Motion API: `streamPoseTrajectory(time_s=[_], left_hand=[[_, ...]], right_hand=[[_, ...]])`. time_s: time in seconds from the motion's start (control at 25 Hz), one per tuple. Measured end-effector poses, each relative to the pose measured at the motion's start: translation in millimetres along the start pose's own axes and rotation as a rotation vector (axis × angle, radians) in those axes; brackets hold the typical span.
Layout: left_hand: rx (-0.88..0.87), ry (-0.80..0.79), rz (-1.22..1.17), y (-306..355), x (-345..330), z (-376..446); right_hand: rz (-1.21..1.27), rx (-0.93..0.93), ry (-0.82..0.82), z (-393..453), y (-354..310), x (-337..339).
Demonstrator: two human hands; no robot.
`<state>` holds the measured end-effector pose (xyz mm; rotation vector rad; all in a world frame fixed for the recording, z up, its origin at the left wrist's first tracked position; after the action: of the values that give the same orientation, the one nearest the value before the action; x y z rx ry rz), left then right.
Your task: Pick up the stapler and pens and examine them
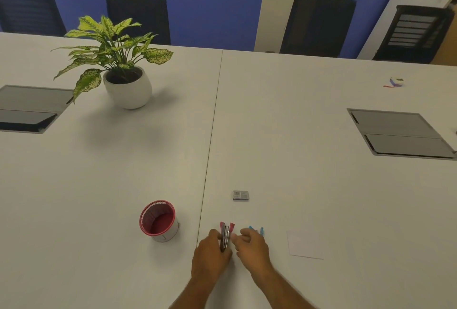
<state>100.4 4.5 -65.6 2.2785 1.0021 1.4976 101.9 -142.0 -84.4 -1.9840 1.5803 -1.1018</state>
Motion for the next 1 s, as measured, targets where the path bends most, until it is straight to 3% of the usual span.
streamPoseTrajectory(time_s=[0.2,0.4,0.56,0.72,0.84,1.0], left_hand=[[-0.092,0.035,-0.174,25.5,14.6,-10.3],[-0.189,0.078,-0.253,41.0,30.4,-22.8],[-0.350,0.086,-0.443,56.2,43.8,-31.2],[-0.151,-0.063,-0.922,75.1,46.6,-36.4],[-0.062,-0.162,-1.044,92.2,41.6,-46.0],[-0.145,-0.100,-1.032,101.9,54.7,-50.2]], right_hand=[[0.167,0.089,-0.092,-3.0,-27.4,-0.7],[0.049,0.244,0.058,-19.3,-58.9,23.9],[0.102,0.305,0.012,-31.9,-72.2,38.9],[0.000,0.441,0.009,-52.0,-93.0,47.7],[-0.021,0.514,0.028,-66.2,-103.0,49.1],[-0.084,0.597,0.049,-77.9,-115.3,53.1]])
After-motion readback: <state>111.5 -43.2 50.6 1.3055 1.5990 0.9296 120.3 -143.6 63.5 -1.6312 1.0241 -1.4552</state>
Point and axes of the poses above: each hand's wrist, its own z-axis towards the middle knuckle, its own x-axis out of the back of the hand, y = z × x, the point moved 10 cm from there along z, towards the middle knuckle, and after that the axes turned 1 degree about z, right-handed, at the moved point
